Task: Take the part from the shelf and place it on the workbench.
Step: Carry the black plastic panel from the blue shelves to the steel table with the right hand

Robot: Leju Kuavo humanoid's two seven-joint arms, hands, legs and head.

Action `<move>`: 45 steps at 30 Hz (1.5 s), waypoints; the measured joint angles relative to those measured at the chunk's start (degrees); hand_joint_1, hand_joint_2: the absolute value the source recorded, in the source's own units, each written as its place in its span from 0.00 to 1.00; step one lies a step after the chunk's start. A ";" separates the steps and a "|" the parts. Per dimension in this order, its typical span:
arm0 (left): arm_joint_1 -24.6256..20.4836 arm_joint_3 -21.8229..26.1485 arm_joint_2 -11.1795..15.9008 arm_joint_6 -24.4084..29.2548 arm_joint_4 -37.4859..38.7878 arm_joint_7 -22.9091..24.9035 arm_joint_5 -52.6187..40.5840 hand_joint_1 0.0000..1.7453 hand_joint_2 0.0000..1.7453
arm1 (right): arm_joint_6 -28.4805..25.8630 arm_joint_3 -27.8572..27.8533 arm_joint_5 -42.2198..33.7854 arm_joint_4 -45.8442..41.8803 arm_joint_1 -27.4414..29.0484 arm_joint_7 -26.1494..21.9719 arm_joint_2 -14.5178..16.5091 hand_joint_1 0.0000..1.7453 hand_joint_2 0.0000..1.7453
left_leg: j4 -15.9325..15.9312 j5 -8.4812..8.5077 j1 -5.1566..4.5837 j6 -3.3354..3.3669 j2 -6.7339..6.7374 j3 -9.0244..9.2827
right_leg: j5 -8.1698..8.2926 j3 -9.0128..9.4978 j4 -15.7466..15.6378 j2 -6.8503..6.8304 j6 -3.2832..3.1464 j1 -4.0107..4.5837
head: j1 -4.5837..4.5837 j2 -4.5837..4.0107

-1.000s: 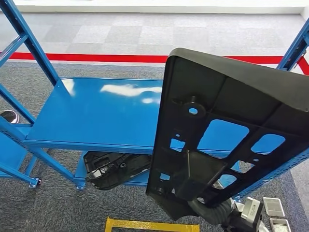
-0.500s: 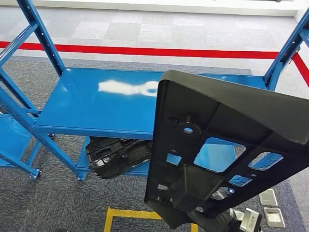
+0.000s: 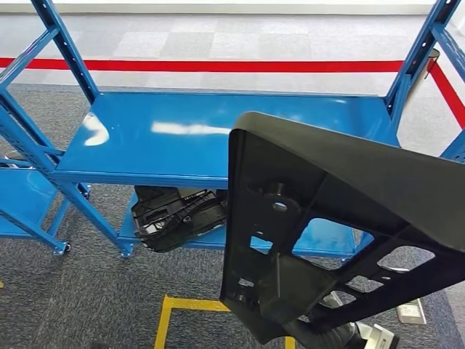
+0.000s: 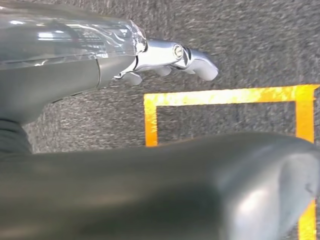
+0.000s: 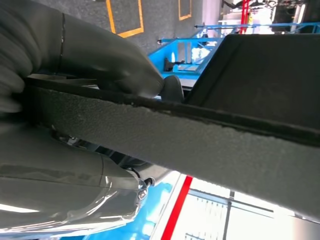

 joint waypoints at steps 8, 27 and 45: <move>-0.66 -0.58 0.44 0.15 0.01 -0.54 0.09 0.00 0.00 | -0.72 0.59 -0.10 -1.40 0.51 -0.33 -0.26 1.00 1.00 | -14.02 2.25 -0.57 2.48 0.19 6.79 | -0.76 -3.17 2.36 0.31 2.05 -0.01 | 0.04 -0.01; -1.60 -0.58 0.36 0.92 0.01 1.35 0.38 0.00 0.00 | 1.55 1.27 0.74 0.15 -1.87 -0.46 -1.65 1.00 1.00 | 4.74 -1.62 0.08 -1.18 -1.21 -8.28 | -4.37 5.59 -0.85 -1.08 -0.05 -0.38 | -0.02 -0.01; -1.13 1.07 0.66 0.68 0.01 2.58 2.41 0.00 0.00 | 5.64 4.13 0.70 4.45 -9.18 -0.40 -1.62 1.00 1.00 | -10.99 5.06 -0.70 2.82 -2.94 0.65 | -7.09 -0.28 10.38 0.98 2.15 -0.07 | 0.08 -0.01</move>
